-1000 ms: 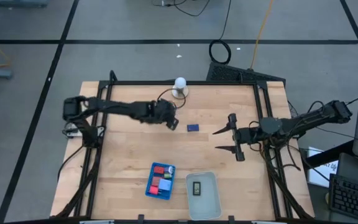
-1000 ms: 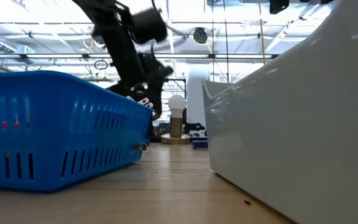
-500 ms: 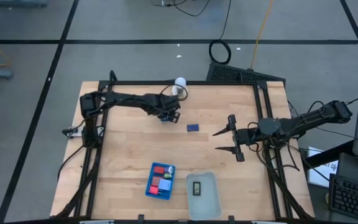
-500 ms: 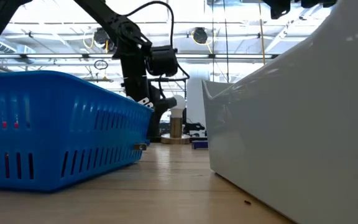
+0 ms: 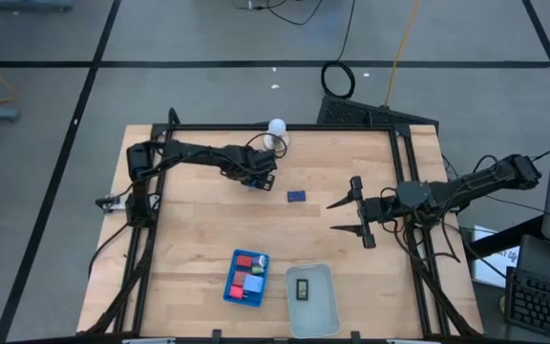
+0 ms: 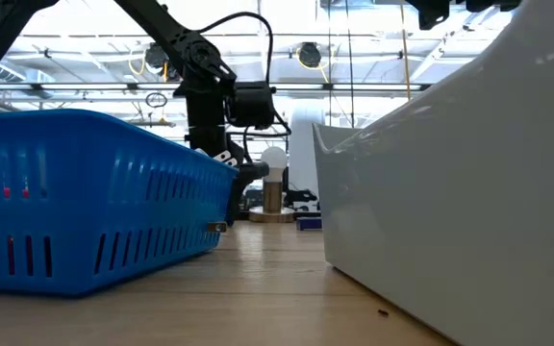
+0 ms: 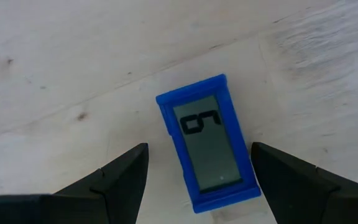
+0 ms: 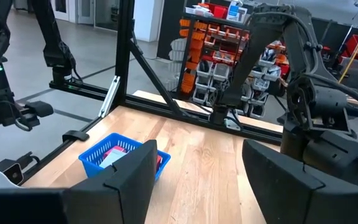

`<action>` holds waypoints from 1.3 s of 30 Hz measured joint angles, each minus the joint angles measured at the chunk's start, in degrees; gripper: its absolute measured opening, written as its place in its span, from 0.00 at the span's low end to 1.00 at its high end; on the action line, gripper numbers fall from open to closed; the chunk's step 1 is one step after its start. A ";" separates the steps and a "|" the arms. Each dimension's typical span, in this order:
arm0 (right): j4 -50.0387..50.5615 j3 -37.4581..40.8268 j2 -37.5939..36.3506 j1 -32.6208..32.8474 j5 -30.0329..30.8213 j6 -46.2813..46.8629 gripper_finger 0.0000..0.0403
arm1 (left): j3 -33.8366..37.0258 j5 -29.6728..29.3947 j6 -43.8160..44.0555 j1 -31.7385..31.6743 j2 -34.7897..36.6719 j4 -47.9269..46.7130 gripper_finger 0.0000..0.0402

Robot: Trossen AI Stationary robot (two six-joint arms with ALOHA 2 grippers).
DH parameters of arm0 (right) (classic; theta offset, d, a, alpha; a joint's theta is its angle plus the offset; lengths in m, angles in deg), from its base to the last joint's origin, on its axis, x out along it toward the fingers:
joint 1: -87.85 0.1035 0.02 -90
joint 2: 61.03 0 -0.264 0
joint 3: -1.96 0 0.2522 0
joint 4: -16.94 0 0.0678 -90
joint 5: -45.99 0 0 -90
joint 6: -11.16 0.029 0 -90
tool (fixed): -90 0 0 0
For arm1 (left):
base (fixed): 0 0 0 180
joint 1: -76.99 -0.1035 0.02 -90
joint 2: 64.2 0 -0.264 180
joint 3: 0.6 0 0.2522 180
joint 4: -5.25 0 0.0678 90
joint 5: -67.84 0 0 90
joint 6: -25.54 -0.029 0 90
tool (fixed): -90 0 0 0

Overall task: Pick & Place Office items
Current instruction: Put the top blue digital timer into the gray bin

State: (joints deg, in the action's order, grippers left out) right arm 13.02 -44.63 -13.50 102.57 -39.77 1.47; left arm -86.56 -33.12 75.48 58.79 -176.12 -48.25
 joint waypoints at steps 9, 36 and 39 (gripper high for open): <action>-0.05 0.00 0.02 0.00 -0.01 0.02 0.56 | -0.15 1.15 1.22 0.33 -1.07 0.36 0.71; -0.01 -0.01 0.02 0.00 -0.01 0.41 0.55 | -0.66 -8.71 -24.48 5.58 -1.57 -0.91 0.43; 0.01 -0.01 0.02 0.01 0.02 0.15 0.55 | -1.94 -11.15 -27.39 7.08 -1.62 -3.59 0.37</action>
State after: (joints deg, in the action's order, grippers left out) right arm 13.03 -44.64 -13.48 102.57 -39.75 1.62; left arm -88.51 -44.27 48.08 65.87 -177.74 -51.84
